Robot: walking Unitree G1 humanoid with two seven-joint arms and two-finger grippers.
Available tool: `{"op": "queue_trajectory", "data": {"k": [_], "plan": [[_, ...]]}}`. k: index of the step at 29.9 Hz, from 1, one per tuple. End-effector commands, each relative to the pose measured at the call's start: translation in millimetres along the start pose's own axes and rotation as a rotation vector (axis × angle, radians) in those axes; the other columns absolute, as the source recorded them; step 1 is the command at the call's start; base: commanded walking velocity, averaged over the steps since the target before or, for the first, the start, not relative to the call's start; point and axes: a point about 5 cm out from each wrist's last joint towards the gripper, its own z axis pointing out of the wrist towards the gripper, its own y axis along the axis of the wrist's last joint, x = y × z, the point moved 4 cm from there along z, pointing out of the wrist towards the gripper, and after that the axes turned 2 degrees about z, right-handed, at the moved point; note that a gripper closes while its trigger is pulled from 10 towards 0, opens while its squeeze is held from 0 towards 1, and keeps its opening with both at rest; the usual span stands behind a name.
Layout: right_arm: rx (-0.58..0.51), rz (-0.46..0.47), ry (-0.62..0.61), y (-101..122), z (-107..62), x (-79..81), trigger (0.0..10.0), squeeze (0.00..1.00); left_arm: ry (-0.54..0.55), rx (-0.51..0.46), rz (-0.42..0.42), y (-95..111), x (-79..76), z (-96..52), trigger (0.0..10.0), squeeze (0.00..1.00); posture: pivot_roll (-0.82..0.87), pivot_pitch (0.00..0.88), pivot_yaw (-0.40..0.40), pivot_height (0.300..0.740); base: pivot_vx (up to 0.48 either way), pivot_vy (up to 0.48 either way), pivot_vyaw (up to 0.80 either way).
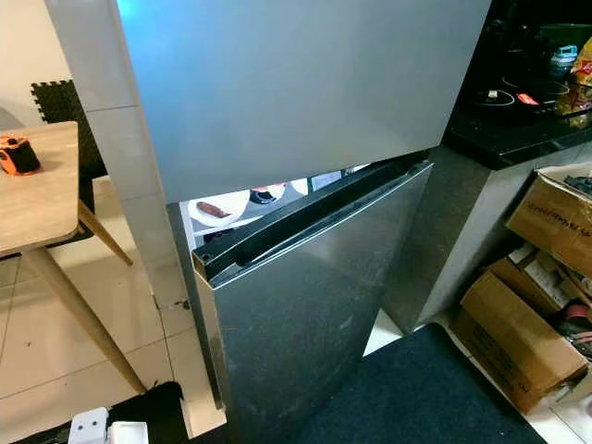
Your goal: Restocking fridge
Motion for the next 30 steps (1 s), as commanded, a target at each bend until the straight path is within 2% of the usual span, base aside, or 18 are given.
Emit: {"op": "queue_trajectory", "data": {"k": [1, 10, 30], "plan": [[-0.006, 0.002, 0.001, 3.3, 0.8, 2.1, 10.0, 0.00, -0.008, 0.002, 0.001, -0.7, -2.7, 0.1, 10.0, 0.00, -0.07, 0.000, 0.023, 0.740, -0.368, 0.000, 0.00], [-0.014, -0.004, 0.007, 10.5, 2.5, 7.7, 10.0, 0.00, -0.010, 0.001, 0.002, -0.1, -3.5, 0.2, 10.0, 0.00, -0.07, 0.000, 0.023, 0.740, -0.376, 0.000, 0.00], [-0.008, -0.018, 0.005, 7.7, 2.3, 7.2, 10.0, 0.00, -0.016, -0.006, 0.011, 3.1, -5.8, 0.6, 10.0, 0.00, -0.07, 0.000, 0.020, 0.740, -0.392, 0.000, 0.00]]}}
